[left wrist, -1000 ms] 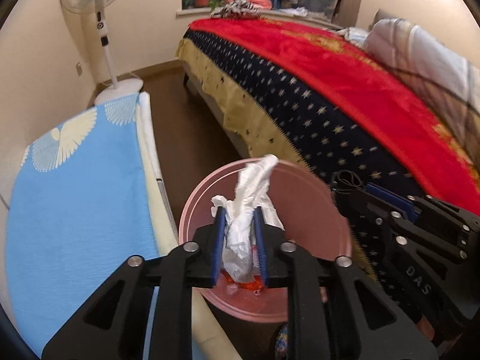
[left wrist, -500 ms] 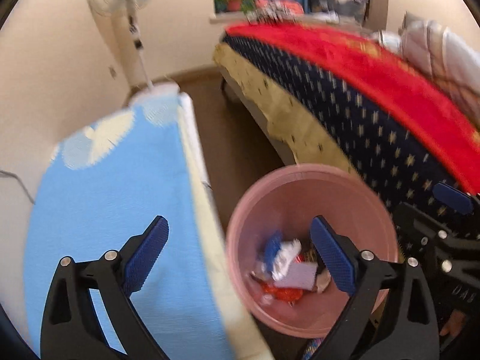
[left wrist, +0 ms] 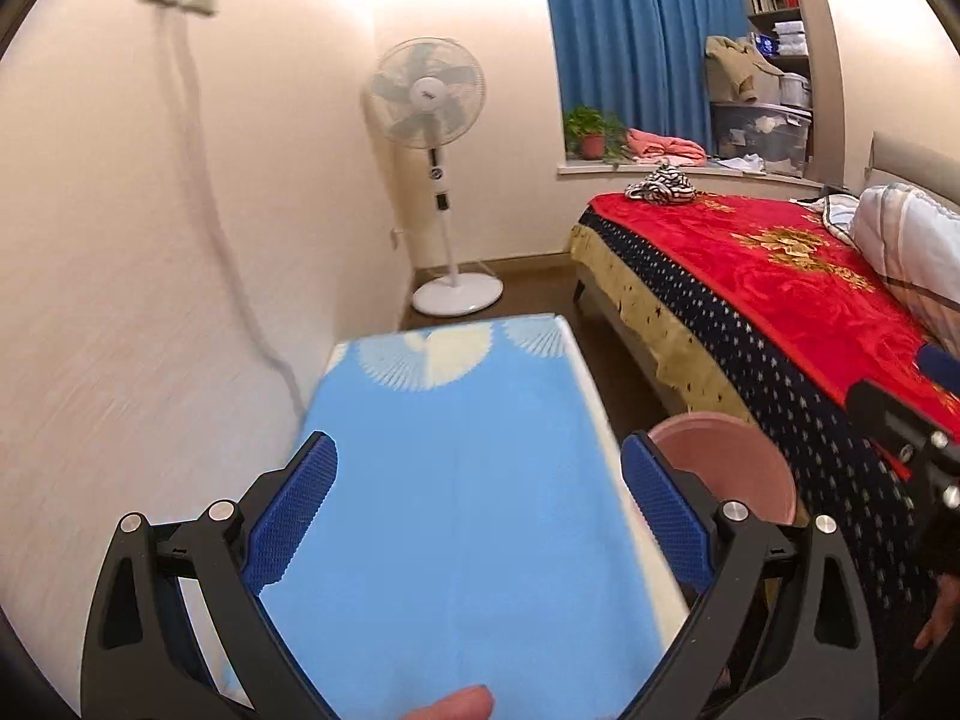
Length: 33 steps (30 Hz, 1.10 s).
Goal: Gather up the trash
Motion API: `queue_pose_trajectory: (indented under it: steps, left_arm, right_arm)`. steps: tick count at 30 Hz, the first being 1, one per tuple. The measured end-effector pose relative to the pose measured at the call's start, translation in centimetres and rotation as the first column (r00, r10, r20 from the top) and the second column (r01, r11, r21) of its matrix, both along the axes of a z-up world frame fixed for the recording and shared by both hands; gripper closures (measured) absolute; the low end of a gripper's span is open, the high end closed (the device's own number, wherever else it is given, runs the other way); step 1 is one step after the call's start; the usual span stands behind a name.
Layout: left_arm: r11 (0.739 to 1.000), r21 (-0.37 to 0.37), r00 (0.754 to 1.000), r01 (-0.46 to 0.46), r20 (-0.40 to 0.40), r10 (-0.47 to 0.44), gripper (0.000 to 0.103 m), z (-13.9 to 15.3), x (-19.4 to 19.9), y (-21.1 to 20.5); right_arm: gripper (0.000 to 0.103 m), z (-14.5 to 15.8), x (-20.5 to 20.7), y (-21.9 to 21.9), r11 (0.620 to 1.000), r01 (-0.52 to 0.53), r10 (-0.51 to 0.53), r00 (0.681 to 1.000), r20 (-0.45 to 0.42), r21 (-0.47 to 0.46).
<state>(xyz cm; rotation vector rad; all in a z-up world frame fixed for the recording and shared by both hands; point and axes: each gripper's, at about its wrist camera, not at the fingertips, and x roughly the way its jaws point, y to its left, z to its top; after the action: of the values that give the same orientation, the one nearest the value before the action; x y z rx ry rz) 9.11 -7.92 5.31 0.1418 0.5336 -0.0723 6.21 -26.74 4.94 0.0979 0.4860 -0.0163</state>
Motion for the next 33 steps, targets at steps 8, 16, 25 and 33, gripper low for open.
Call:
queue_pose_trajectory:
  steps: [8, 16, 25, 33]
  left_arm:
    - [0.995, -0.044, 0.994, -0.088, -0.063, 0.086, 0.010, -3.2, -10.6, 6.2]
    - [0.990, -0.049, 0.991, -0.133, -0.037, 0.132, 0.010, -4.3, -17.1, 7.7]
    - [0.992, -0.059, 0.994, -0.112, -0.017, 0.111, 0.010, -4.0, -18.9, 7.4]
    - [0.993, -0.060, 0.995, -0.102, -0.008, 0.102, 0.010, -4.0, -19.6, 7.3]
  right_arm:
    - [0.005, -3.8, -11.0, 5.6, 1.000, -0.021, 0.022, 0.994, -0.106, 0.003]
    - [0.005, -3.9, -17.4, 8.2, 0.995, -0.049, 0.043, 0.997, -0.067, -0.085]
    - [0.005, -3.2, -19.1, 8.9, 0.995, -0.043, 0.039, 0.998, -0.042, -0.092]
    - [0.005, -3.2, -19.3, 8.8, 0.994, -0.047, 0.044, 0.999, -0.032, -0.101]
